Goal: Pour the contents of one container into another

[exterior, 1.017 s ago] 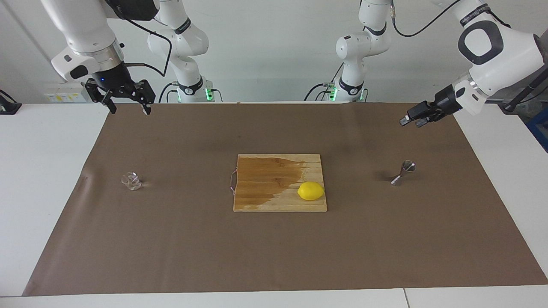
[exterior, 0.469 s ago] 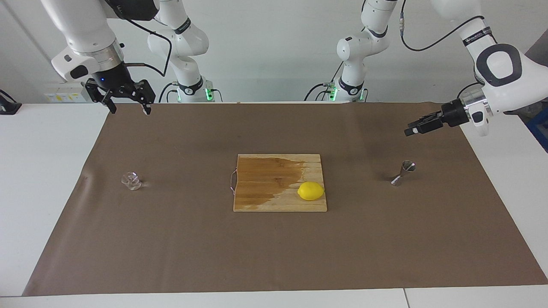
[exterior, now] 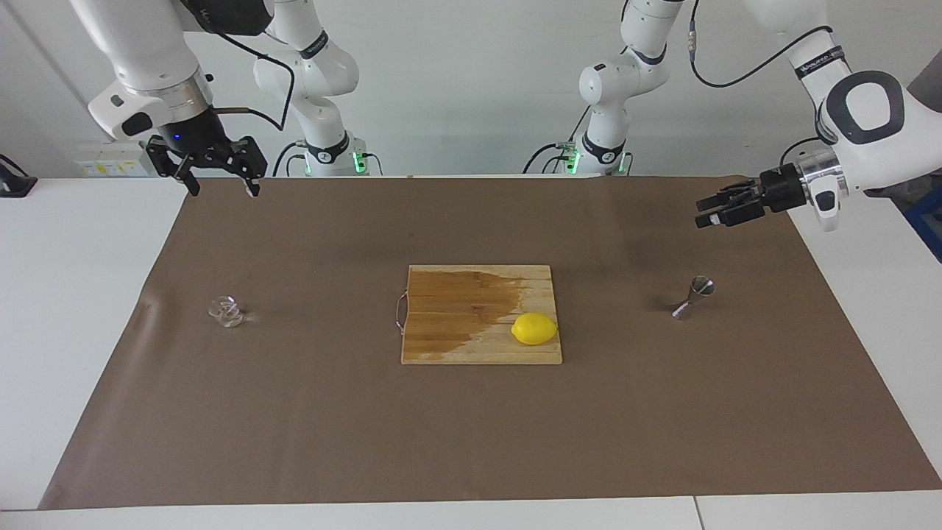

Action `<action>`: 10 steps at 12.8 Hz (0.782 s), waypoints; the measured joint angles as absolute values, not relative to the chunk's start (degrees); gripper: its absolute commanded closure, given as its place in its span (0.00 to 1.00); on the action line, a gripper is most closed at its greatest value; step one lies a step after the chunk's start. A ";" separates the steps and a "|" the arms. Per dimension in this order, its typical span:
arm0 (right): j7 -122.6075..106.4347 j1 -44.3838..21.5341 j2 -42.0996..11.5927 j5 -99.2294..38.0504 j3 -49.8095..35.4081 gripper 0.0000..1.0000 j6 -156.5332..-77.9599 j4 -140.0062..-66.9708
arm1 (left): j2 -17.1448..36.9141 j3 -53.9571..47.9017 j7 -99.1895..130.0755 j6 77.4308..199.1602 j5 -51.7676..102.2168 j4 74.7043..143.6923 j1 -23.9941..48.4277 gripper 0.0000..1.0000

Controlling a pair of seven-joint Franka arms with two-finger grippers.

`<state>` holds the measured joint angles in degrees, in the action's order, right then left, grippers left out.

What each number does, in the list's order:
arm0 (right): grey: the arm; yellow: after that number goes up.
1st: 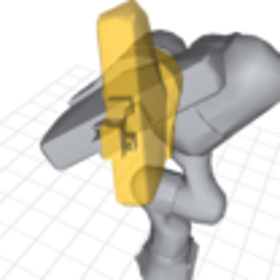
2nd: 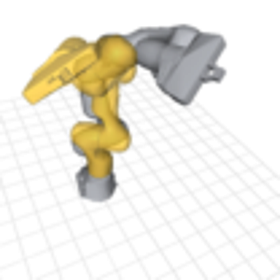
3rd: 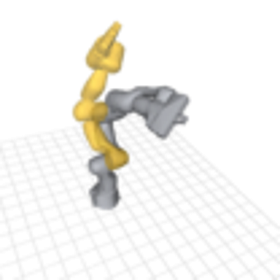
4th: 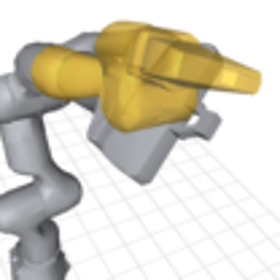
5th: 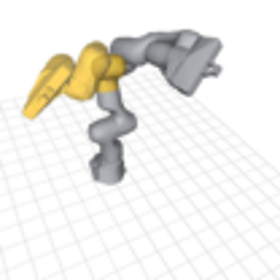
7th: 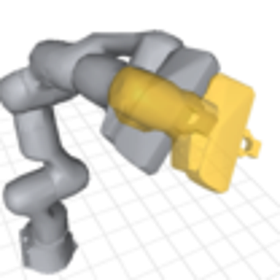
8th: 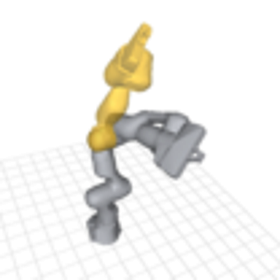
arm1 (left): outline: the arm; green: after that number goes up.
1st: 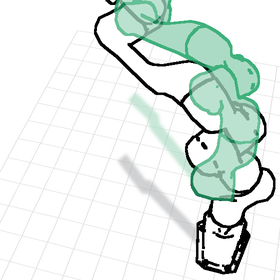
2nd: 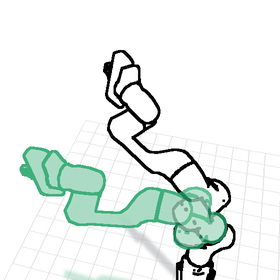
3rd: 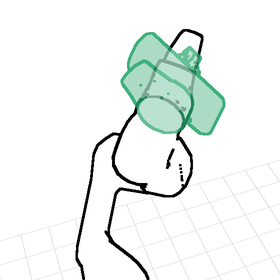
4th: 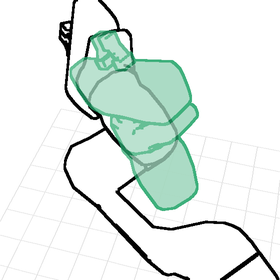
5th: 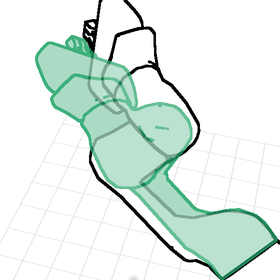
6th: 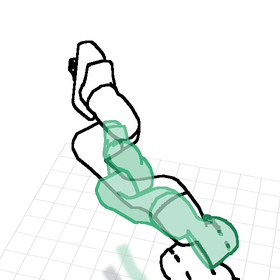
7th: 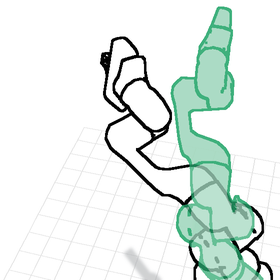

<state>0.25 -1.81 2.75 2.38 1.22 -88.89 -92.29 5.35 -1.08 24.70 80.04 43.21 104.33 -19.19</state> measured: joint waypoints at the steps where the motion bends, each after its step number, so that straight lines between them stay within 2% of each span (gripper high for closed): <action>1: 0.13 -1.81 2.75 2.38 1.22 0.00 -88.89 -92.29 | 5.35 -1.11 27.31 79.78 43.86 104.29 -19.22 0.00; 5: -0.10 -1.81 2.75 2.38 1.22 0.00 -88.88 -92.29 | 7.72 -1.96 35.94 76.32 46.09 100.67 -21.59 0.00; 7: -0.11 -1.81 2.75 2.38 1.22 0.00 -88.88 -92.29 | 12.41 -3.49 36.82 73.70 46.37 95.36 -23.74 0.00; 10: -0.13 -1.81 2.74 2.38 1.22 0.00 -88.72 -92.29 | 22.33 -17.34 41.14 71.67 46.37 87.91 -35.97 0.00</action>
